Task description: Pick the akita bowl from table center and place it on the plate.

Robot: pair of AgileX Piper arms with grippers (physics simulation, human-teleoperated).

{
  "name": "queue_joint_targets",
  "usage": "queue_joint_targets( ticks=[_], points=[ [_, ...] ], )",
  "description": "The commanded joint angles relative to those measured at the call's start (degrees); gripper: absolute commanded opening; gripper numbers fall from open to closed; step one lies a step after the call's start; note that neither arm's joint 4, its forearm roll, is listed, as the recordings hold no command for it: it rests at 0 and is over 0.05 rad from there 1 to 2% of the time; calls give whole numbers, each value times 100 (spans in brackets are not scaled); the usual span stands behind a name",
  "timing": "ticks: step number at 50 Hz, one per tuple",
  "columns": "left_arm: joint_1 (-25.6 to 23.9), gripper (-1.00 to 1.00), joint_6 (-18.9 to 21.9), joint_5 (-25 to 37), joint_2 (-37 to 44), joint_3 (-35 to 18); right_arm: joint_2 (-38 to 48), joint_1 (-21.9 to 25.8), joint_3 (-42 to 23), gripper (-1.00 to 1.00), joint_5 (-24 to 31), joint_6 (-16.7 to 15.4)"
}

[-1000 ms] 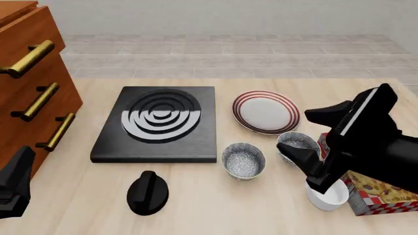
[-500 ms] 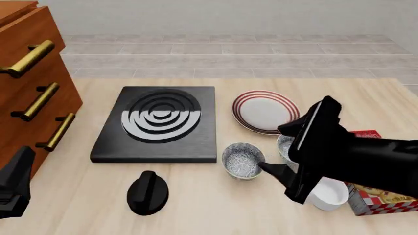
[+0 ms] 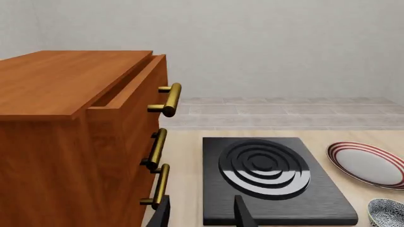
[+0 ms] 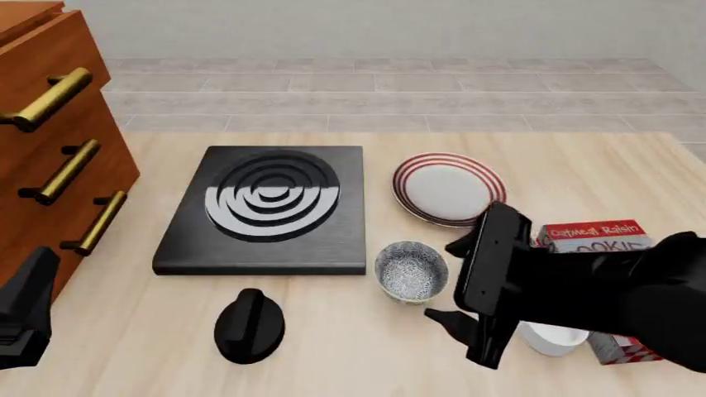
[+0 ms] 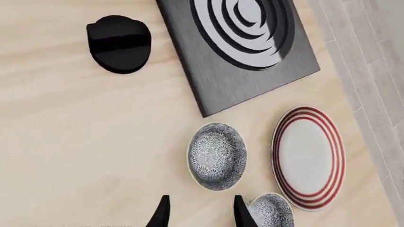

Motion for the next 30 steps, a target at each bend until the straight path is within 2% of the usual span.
queue_joint_targets(
  ticks=[1,5,7,8,10,15,16,17,18,24,30],
  points=[
    [1,100,-1,0,-1,0,313,-14,42,100,-140,-237],
    [-2,100,0,0,2,0,483,-42,113,100,-322,-308],
    [0,100,-1,0,4,0,669,-189,276,100,-598,-533],
    [-1,100,-1,0,-1,0,695,-167,273,100,-627,-504],
    [1,100,-1,0,1,0,737,-50,241,100,-601,-412],
    [0,100,-1,0,2,0,839,-15,237,100,-649,-473],
    [0,100,0,0,0,0,740,30,272,100,-670,-638],
    [0,100,-1,0,0,0,805,14,232,100,-651,-590],
    [1,100,-1,0,-2,0,896,55,316,100,-781,-788],
    [-1,100,0,0,-2,0,1088,-30,336,100,-927,-993],
    [0,100,-1,0,0,0,1202,-61,243,100,-844,-1005]
  ],
)
